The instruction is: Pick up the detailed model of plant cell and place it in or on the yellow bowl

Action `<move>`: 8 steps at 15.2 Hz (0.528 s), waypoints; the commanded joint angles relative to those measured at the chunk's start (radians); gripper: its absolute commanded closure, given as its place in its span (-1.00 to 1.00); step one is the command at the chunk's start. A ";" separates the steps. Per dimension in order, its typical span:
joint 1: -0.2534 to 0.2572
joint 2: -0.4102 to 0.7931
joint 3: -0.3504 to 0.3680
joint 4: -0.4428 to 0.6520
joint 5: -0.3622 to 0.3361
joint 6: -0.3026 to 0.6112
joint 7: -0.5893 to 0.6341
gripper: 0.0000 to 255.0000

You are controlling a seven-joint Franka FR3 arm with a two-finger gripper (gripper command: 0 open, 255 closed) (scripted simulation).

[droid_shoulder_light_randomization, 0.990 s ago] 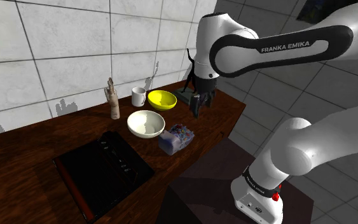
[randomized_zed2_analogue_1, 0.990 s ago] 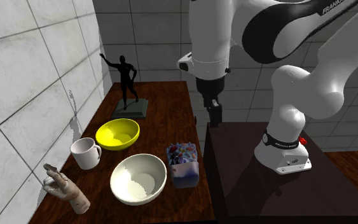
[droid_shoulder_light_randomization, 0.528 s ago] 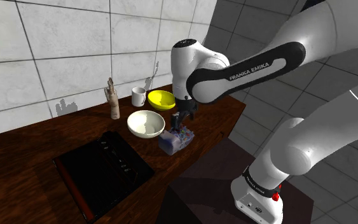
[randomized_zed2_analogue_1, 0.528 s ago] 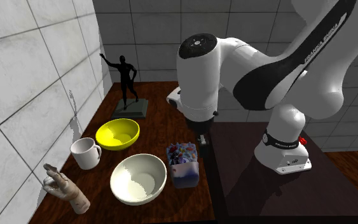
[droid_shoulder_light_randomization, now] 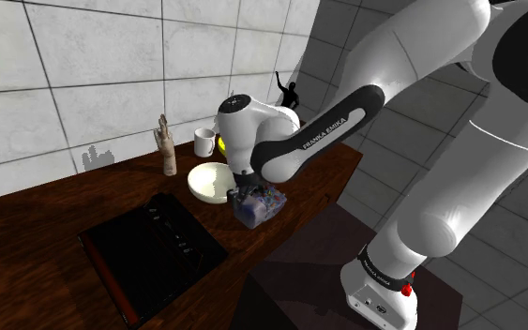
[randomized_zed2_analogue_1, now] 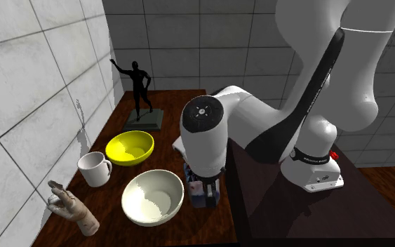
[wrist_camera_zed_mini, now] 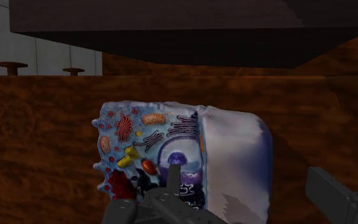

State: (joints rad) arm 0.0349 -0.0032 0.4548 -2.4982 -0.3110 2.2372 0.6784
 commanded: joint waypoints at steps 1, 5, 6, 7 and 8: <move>-0.002 0.031 -0.002 -0.007 -0.031 0.030 0.030 -1.00; -0.009 0.073 -0.014 -0.026 -0.078 0.081 0.061 -1.00; -0.012 0.090 -0.019 -0.032 -0.098 0.101 0.075 -1.00; -0.011 0.090 -0.020 -0.032 -0.098 0.101 0.075 -1.00; -0.011 0.090 -0.020 -0.032 -0.098 0.101 0.075 -1.00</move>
State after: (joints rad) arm 0.0234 0.0832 0.4358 -2.5298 -0.4056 2.3346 0.7499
